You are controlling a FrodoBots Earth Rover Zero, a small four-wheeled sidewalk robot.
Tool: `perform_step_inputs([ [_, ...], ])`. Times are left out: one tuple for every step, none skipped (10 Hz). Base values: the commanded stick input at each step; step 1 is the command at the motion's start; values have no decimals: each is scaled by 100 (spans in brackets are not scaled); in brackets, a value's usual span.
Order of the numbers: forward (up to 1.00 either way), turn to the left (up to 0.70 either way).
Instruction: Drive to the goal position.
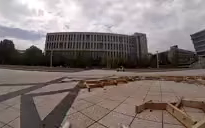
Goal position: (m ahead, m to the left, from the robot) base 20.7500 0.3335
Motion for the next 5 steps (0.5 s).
perform_step_inputs([
  [6, 1],
  [6, 1],
  [6, 0],
  [6, 0],
  [6, 1],
])
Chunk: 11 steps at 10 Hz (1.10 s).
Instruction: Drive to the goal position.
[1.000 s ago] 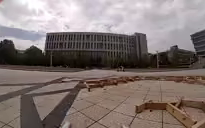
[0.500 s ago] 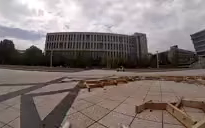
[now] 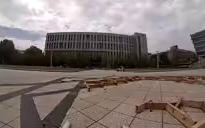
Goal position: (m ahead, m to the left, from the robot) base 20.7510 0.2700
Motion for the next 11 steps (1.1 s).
perform_step_inputs([
  [6, 1],
  [6, 0],
  [6, 0],
  [6, 1],
  [6, 0],
  [6, 1],
  [6, 0],
  [6, 1],
  [6, 1],
  [6, 0],
  [6, 0],
])
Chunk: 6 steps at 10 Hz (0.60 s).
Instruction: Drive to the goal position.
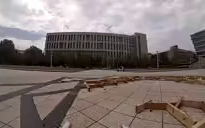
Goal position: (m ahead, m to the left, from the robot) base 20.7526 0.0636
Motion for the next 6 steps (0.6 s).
perform_step_inputs([
  [6, 1],
  [6, 0],
  [6, 0],
  [6, 1],
  [6, 0],
  [6, 0],
])
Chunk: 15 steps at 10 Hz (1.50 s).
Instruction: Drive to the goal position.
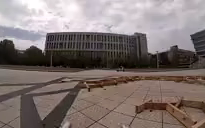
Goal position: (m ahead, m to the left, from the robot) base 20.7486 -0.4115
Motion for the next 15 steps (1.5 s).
perform_step_inputs([
  [6, 0],
  [6, 0],
  [6, 1],
  [6, 1],
  [6, 1],
  [6, 0],
  [6, 0],
  [6, 0],
  [6, 1],
  [6, 0],
  [6, 0],
  [6, 0],
  [6, 0],
  [6, 0],
  [6, 1],
])
